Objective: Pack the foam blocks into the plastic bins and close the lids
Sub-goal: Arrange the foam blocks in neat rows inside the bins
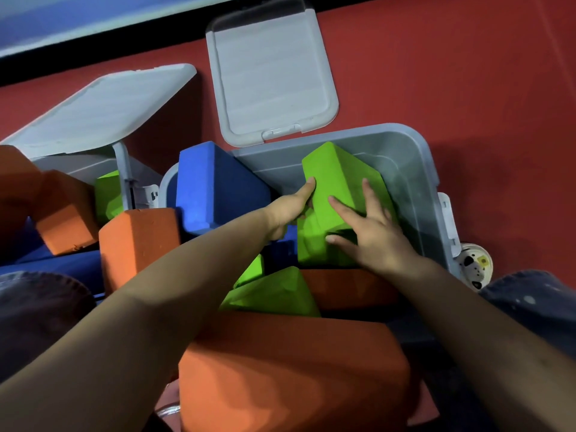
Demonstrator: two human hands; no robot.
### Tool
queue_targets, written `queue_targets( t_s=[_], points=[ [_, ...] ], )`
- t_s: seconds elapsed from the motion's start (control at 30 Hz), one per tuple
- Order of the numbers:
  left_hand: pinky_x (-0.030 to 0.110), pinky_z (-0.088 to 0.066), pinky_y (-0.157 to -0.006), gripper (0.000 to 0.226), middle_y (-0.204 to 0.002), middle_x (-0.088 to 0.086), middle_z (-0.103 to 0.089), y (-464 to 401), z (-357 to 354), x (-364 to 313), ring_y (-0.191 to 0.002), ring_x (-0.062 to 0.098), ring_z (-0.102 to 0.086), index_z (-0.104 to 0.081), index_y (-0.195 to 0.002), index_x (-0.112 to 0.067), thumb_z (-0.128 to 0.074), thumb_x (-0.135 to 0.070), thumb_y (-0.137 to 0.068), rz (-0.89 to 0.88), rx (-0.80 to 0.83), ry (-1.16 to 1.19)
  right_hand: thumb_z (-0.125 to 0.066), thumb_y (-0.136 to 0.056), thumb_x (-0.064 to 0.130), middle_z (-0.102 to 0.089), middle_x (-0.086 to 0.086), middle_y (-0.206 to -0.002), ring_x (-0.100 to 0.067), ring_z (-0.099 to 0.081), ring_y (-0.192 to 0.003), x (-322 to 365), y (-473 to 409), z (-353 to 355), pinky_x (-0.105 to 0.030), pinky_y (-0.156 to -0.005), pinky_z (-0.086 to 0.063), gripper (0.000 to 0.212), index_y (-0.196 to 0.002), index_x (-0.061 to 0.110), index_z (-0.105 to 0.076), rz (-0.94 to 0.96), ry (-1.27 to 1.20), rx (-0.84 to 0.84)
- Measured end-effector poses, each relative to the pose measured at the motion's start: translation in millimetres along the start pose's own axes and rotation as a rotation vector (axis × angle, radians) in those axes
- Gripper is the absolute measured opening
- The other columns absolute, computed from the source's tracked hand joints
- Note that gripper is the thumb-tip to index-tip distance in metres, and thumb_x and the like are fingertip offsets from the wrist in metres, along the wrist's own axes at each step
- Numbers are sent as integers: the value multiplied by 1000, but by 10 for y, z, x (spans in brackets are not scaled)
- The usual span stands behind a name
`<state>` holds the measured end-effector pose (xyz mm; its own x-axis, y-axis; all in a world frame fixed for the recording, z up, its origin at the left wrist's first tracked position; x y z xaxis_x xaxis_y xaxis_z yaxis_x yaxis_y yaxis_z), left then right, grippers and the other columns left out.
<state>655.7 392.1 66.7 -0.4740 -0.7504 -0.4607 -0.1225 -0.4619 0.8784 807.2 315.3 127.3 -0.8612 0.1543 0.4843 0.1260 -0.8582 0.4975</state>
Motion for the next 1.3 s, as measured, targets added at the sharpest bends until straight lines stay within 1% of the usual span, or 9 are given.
queue_targets(
  t_s=[0.07,0.17,0.27,0.43,0.63,0.77,0.93,1.07,1.3],
  points=[
    [46,-39,-93,58,-110,0,-59,-7,7,61,-102,21,-53,-62,-101,-25,-34,-73,-84,31,40,26,-54,-87,56,13,-5,-159,-38,-19,-140,7,9,-9,-48,-108,-30,72,-144,52,-11,-37,55,16],
    [34,-44,-79,35,-82,0,-52,-63,-16,175,-76,15,-50,-61,-80,-23,-36,-42,-94,41,47,165,-55,-86,56,-1,-5,-159,-35,-27,-136,28,5,27,-44,-104,-34,72,-145,49,-16,-86,120,-49],
    [37,-47,-81,7,-80,0,-52,-54,10,202,-68,12,-50,-53,-92,-18,-47,-20,-91,36,-33,216,-62,-83,51,-17,-4,-156,-33,-32,-134,15,-2,97,-42,-102,-37,68,-143,40,-32,-100,120,-194],
    [41,-56,-78,64,-124,4,-54,-127,86,213,-89,18,-63,-27,-132,-17,-70,-25,-85,57,-58,198,-73,-71,51,-28,-8,-151,-36,-39,-128,-72,-15,89,-46,-94,-40,70,-132,24,-51,-141,133,-354],
    [51,-52,-85,99,-152,-4,-28,-101,41,296,-132,27,-40,-6,-150,-38,-74,-44,-78,68,64,-64,-72,-69,34,-42,-18,-132,-42,-48,-112,-297,-12,136,-50,-85,-44,62,-118,7,-47,-337,50,-492],
    [60,-53,-78,95,-144,-2,-38,-81,-51,283,-125,29,-46,-17,-142,-31,-78,-48,-71,70,46,-87,-72,-66,32,-41,-19,-125,-42,-47,-113,-331,29,208,-52,-88,-41,77,-131,11,-37,-436,15,-519],
    [52,-58,-69,69,-102,6,-53,-3,-208,121,-82,25,-63,-24,-115,-16,-74,-43,-76,53,-128,-188,-68,-72,45,-31,-19,-129,-42,-40,-115,-280,62,303,-51,-96,-36,92,-146,45,-14,-408,94,-348],
    [53,-58,-63,68,-113,7,-53,25,-158,-32,-85,23,-62,-25,-107,-16,-76,-47,-73,-10,-284,33,-71,-72,39,-31,-20,-128,-44,-42,-113,-328,33,301,-46,-98,-39,89,-146,43,-21,-362,44,-342],
    [46,-59,-55,74,-114,8,-54,-78,-295,-135,-91,29,-64,-24,-105,-17,-78,-51,-68,-132,-259,-310,-79,-70,20,-32,-22,-125,-42,-47,-111,-711,84,-207,-37,-106,-36,90,-146,27,-32,-320,-197,-256]
  ],
)
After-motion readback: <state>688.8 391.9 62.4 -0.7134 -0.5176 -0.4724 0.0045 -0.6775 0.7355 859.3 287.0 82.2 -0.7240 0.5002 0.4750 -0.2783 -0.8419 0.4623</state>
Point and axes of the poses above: each hand's wrist, its own y-axis away from the middle knuckle, its own z-axis out of the back of the hand, x = y × z, the point moved 3 cm from there along -y, towards the middle knuckle
